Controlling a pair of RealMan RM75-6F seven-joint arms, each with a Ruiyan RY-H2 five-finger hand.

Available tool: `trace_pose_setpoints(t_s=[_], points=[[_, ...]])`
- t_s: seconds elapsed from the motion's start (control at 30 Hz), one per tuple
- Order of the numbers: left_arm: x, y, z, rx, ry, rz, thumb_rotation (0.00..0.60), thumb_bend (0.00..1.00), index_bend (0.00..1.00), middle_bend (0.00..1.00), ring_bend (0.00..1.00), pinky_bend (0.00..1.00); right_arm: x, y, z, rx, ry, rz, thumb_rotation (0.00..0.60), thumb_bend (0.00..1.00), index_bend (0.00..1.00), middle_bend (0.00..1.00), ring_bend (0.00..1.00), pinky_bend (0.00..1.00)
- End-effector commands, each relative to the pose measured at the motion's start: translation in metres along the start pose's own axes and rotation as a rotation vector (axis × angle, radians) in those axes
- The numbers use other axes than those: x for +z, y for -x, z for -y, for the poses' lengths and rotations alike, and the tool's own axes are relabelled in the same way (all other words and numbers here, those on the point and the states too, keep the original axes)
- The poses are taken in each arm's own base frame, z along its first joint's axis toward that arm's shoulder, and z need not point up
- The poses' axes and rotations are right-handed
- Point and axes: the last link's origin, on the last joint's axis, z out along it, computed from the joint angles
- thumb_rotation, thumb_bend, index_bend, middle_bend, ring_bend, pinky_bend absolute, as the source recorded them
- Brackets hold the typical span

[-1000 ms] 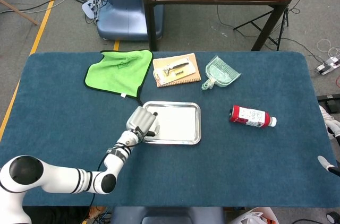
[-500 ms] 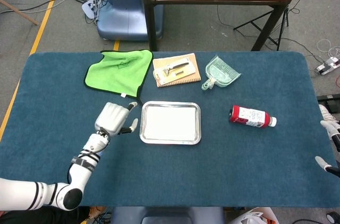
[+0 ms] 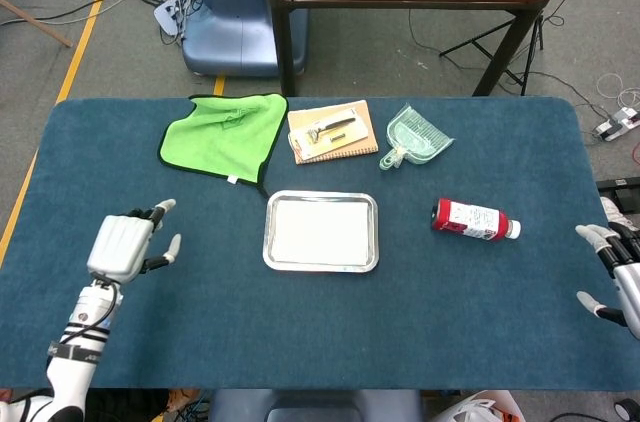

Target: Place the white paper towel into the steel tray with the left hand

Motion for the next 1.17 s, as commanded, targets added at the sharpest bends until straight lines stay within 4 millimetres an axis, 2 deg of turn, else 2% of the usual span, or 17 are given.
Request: trace_pose_setpoints(t_s=[0.03, 0.2, 0.5, 0.73, 1.03, 1.17], points=[[-0.02, -0.001, 0.02, -0.028, -0.049, -0.027, 0.121, 0.36, 0.2, 0.38, 0.35, 0.48, 0.005, 0.002, 0.001, -0.003, -0.018, 0.008, 0.6, 0.07, 0.19, 0.21, 0.11, 0.2], [-0.048, 0.0, 0.039, -0.049, -0.091, -0.064, 0.119, 0.35, 0.2, 0.32, 0.29, 0.38, 0.011, 0.004, 0.006, 0.003, -0.043, 0.011, 0.6, 0.06, 0.19, 0.21, 0.11, 0.2], [-0.088, 0.008, 0.055, -0.065, -0.135, -0.094, 0.119, 0.32, 0.2, 0.32, 0.29, 0.34, 0.015, 0.01, 0.014, 0.02, -0.08, 0.024, 0.6, 0.06, 0.19, 0.21, 0.11, 0.2], [-0.103, 0.011, 0.057, -0.078, -0.141, -0.106, 0.15, 0.32, 0.2, 0.31, 0.29, 0.32, 0.017, 0.009, 0.018, 0.017, -0.089, 0.027, 0.6, 0.06, 0.19, 0.21, 0.11, 0.2], [-0.109, 0.012, 0.057, -0.069, -0.138, -0.098, 0.202, 0.32, 0.2, 0.31, 0.29, 0.31, 0.017, 0.012, 0.018, 0.009, -0.08, 0.025, 0.6, 0.06, 0.19, 0.21, 0.11, 0.2], [-0.11, 0.012, 0.057, -0.063, -0.142, -0.092, 0.204, 0.32, 0.2, 0.31, 0.29, 0.31, 0.018, 0.013, 0.019, 0.007, -0.081, 0.024, 0.6, 0.06, 0.19, 0.21, 0.11, 0.2]])
